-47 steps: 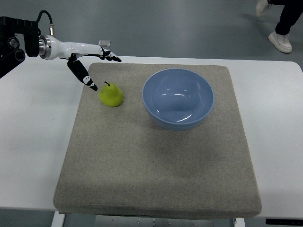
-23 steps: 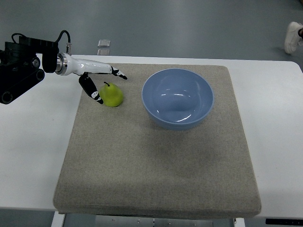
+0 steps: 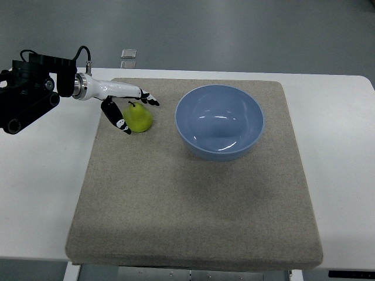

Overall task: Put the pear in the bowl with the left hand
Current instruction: 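Lower the left hand around the pear and close fingers on it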

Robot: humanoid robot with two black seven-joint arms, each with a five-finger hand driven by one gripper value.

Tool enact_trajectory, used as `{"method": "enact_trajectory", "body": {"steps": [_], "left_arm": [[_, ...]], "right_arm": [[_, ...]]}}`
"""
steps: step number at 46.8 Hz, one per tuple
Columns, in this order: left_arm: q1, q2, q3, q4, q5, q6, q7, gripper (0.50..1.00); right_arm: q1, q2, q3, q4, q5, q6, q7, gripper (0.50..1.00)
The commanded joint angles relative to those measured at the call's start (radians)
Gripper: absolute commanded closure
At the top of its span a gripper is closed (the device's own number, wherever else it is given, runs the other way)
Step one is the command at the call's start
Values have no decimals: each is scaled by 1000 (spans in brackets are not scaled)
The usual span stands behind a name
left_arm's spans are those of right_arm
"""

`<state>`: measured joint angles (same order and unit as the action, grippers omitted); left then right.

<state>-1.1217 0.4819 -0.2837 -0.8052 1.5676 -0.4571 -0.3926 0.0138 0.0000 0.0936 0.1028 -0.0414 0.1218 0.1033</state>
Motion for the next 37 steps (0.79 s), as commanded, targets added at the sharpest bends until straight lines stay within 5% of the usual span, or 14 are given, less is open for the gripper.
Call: {"method": "enact_trajectory", "body": {"steps": [1, 13, 24, 37], "left_arm": [[0, 0, 0, 0, 0, 0, 0, 647], [2, -2, 0, 0, 0, 0, 0, 769], [2, -2, 1, 0, 6, -2, 0, 996], [0, -11, -2, 1, -5, -2, 1, 1000]], "right_arm": [[0, 0, 0, 0, 0, -1, 1, 574], [0, 0, 0, 0, 0, -1, 1, 574], [0, 0, 0, 0, 0, 1, 0, 574], [0, 0, 0, 0, 0, -1, 0, 574]]}}
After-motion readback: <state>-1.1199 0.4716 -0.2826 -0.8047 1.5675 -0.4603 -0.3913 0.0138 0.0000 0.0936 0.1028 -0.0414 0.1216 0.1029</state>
